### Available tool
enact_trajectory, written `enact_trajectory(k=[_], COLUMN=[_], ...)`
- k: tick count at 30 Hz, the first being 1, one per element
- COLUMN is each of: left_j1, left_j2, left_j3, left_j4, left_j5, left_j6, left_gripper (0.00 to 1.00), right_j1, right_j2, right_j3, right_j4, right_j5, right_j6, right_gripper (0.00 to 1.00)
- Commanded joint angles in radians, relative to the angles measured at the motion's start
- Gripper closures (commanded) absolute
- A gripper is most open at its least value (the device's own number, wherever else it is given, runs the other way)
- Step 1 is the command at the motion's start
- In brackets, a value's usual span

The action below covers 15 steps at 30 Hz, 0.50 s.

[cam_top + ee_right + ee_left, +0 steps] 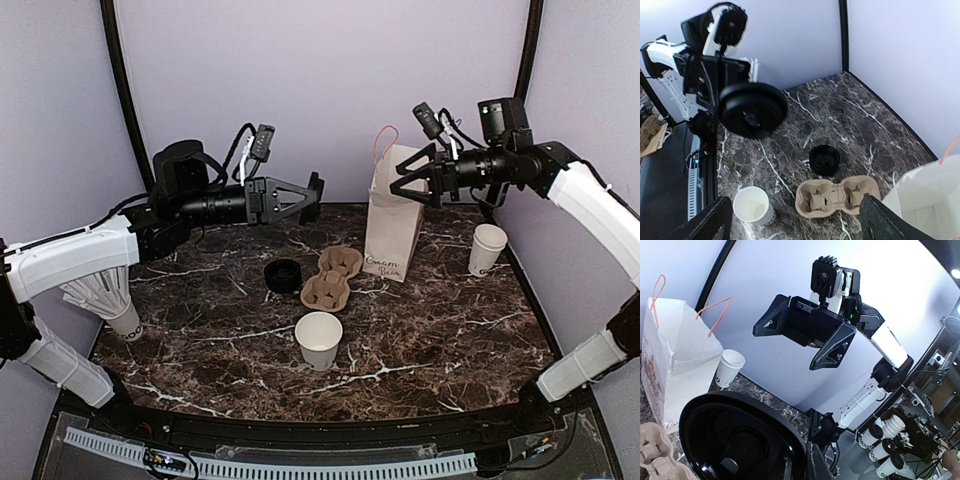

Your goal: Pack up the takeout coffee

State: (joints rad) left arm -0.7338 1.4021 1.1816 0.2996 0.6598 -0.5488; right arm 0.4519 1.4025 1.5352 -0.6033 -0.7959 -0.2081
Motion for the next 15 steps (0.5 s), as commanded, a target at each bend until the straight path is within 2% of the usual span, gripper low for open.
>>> enact_trajectory(k=[1,6,9,15], left_j1=[-0.007,-0.008,-0.007,-0.008], left_j2=[-0.049,-0.051,-0.041,-0.025], left_j3=[-0.072,-0.102,-0.097,-0.085], left_j4=[0.317,0.390,0.400,0.421], left_j5=[0.061,0.045,0.042,0.051], left_j6=[-0.123,-0.195,-0.234,-0.263], left_gripper=[0.95,0.95,0.96,0.96], right_j1=[0.098,0.263,0.339,0.397], right_j2=[0.066,0.125,0.150,0.181], right_j3=[0.107,0.207,0.251,0.324], right_j4=[0.037,-0.047,-0.068,-0.073], right_j5=[-0.018,0.272,0.412,0.503], right_j6=[0.104,-0.036,-0.127,-0.141], right_gripper=[0.10,0.10,0.02,0.01])
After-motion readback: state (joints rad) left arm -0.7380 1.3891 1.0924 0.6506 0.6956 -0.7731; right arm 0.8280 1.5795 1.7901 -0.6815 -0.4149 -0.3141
